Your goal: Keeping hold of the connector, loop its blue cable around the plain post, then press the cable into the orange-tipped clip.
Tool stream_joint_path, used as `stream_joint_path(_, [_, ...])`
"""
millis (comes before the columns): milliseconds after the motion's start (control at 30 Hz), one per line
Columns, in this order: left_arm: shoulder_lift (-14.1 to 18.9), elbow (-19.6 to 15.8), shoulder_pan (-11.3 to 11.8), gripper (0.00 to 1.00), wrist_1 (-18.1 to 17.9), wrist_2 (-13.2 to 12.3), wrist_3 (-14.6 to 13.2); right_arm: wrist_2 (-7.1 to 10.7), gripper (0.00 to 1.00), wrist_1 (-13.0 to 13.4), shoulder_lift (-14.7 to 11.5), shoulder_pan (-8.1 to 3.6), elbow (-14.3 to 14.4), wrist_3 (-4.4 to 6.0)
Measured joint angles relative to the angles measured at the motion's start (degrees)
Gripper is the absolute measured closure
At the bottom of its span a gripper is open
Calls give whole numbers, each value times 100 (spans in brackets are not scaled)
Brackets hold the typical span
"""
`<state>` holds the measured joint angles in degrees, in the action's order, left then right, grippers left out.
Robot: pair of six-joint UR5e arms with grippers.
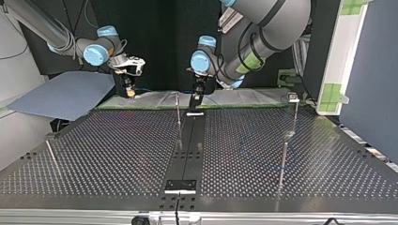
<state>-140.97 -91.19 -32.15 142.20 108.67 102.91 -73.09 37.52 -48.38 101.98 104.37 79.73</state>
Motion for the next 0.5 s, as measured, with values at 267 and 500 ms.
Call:
stream_joint_path(267, [-2, -110, -41, 100, -28, -5, -127, 28, 100, 32, 0, 49, 54, 19])
stream_joint_path(500, [-3, -123, -111, 100, -17, -3, -217, 31, 100, 40, 6, 94, 75, 74])
